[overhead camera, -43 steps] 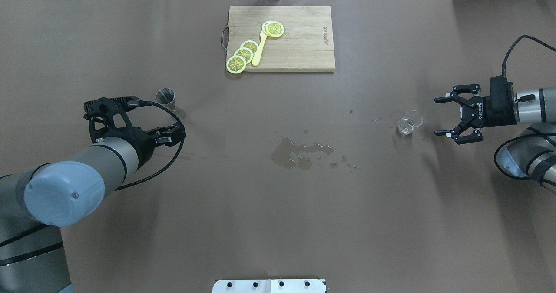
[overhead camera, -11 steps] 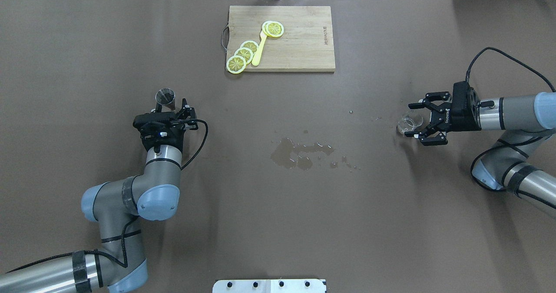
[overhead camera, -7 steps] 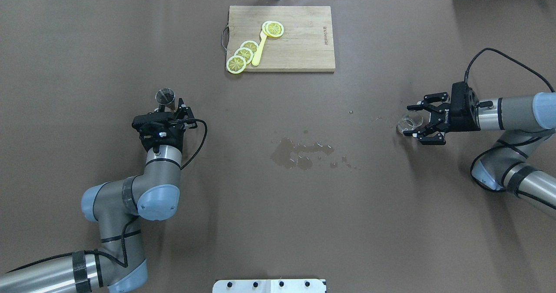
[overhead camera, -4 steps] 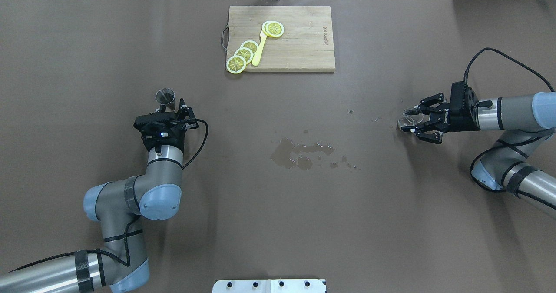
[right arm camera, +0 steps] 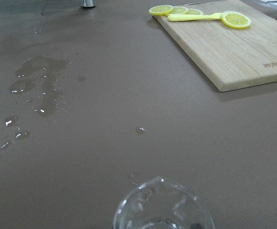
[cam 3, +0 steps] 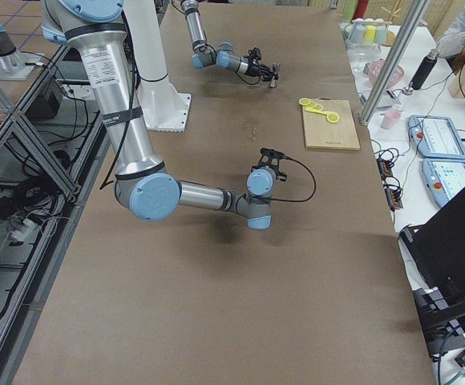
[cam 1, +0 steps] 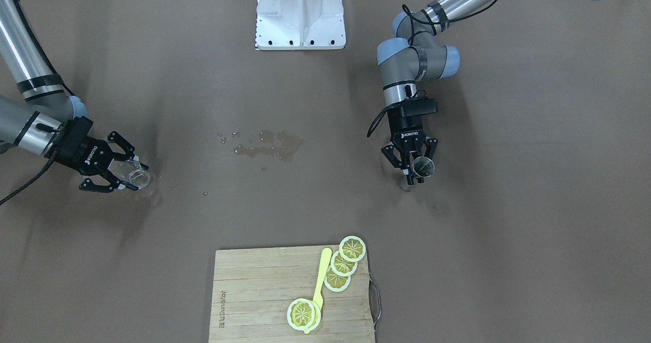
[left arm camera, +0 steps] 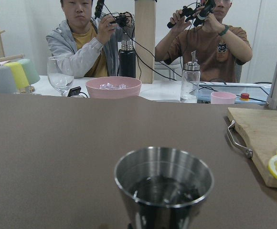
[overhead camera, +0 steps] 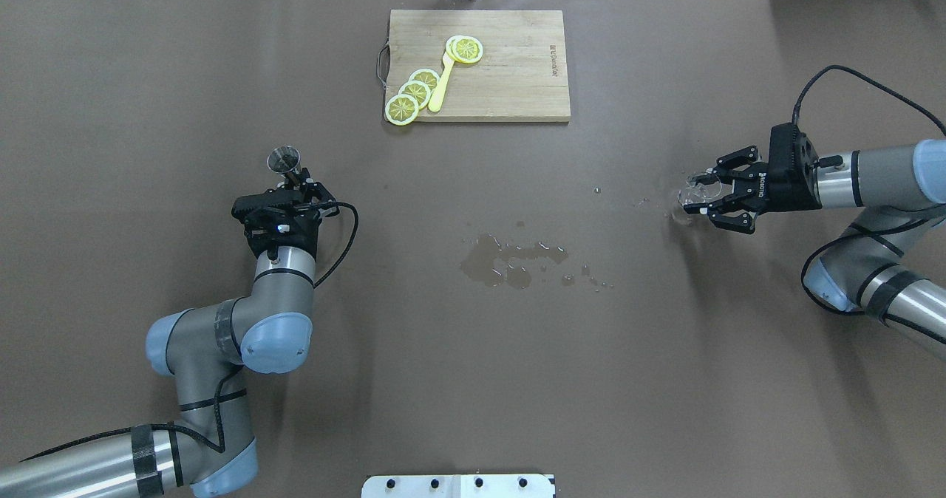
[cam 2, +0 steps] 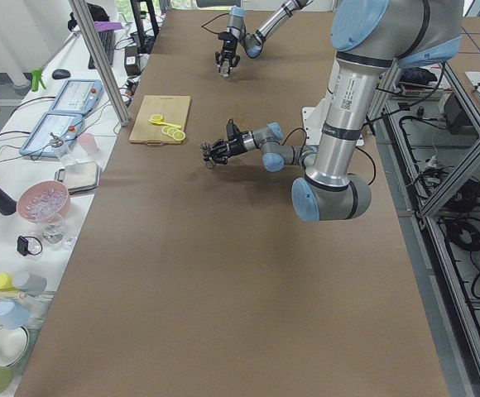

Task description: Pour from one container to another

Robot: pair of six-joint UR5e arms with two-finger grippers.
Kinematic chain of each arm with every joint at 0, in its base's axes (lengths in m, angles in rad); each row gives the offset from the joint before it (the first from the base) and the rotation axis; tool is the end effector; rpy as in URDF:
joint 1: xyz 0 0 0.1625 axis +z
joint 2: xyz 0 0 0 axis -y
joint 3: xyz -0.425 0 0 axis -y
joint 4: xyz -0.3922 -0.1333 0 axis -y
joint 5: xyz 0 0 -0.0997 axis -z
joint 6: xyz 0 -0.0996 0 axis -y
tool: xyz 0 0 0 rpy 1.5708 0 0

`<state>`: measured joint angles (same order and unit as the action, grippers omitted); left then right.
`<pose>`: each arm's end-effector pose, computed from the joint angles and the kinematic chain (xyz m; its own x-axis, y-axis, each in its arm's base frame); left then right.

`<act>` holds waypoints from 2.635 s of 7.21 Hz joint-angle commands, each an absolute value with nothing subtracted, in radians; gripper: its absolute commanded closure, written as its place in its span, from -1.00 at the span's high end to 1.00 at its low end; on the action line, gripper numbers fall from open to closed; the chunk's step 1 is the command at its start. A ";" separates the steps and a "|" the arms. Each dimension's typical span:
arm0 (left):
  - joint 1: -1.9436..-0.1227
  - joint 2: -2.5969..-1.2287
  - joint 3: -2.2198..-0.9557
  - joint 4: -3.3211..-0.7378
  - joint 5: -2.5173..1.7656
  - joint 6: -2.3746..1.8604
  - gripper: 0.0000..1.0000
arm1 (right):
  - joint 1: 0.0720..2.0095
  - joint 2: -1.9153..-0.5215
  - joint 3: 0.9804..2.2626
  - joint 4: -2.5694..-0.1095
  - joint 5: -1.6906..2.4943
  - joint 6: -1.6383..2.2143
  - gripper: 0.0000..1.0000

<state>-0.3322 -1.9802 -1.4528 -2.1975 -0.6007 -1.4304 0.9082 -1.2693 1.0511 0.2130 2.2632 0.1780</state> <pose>0.5443 -0.4157 0.3947 0.6810 -0.1513 -0.7165 0.7156 0.3451 0.6072 -0.3057 -0.5051 0.5539 0.2113 -0.9606 0.1803 -0.0348 0.1770 0.9836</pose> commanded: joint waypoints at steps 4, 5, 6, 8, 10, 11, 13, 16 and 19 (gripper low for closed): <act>-0.385 -1.968 -1.517 -2.319 -0.607 -1.206 -1.00 | 1.008 -1.243 1.267 0.026 2.370 0.144 -1.00; -0.400 -1.970 -1.516 -2.366 -0.650 -1.151 -1.00 | 1.011 -1.244 1.296 0.000 2.384 0.144 -1.00; -0.425 -1.970 -1.516 -2.488 -0.723 -0.932 -1.00 | 1.023 -1.246 1.363 -0.100 2.417 0.144 -1.00; -0.465 -1.985 -1.514 -2.669 -0.830 -0.717 -1.00 | 1.058 -1.247 1.428 -0.227 2.439 0.129 -1.00; -0.480 -2.025 -1.514 -2.690 -0.918 -0.674 -1.00 | 1.071 -1.256 1.437 -0.247 2.439 0.123 -1.00; -0.489 -2.046 -1.513 -2.730 -0.978 -0.651 -1.00 | 1.090 -1.265 1.436 -0.247 2.442 0.063 -1.00; -0.494 -2.066 -1.508 -2.744 -1.040 -0.597 -1.00 | 1.132 -1.293 1.436 -0.247 2.480 0.037 -1.00; -0.486 -2.065 -1.490 -2.775 -1.095 -0.591 -1.00 | 1.143 -1.333 1.436 -0.245 2.510 0.035 -1.00; -0.486 -2.068 -1.459 -2.868 -1.147 -0.520 -1.00 | 1.144 -1.335 1.436 -0.244 2.511 0.034 -1.00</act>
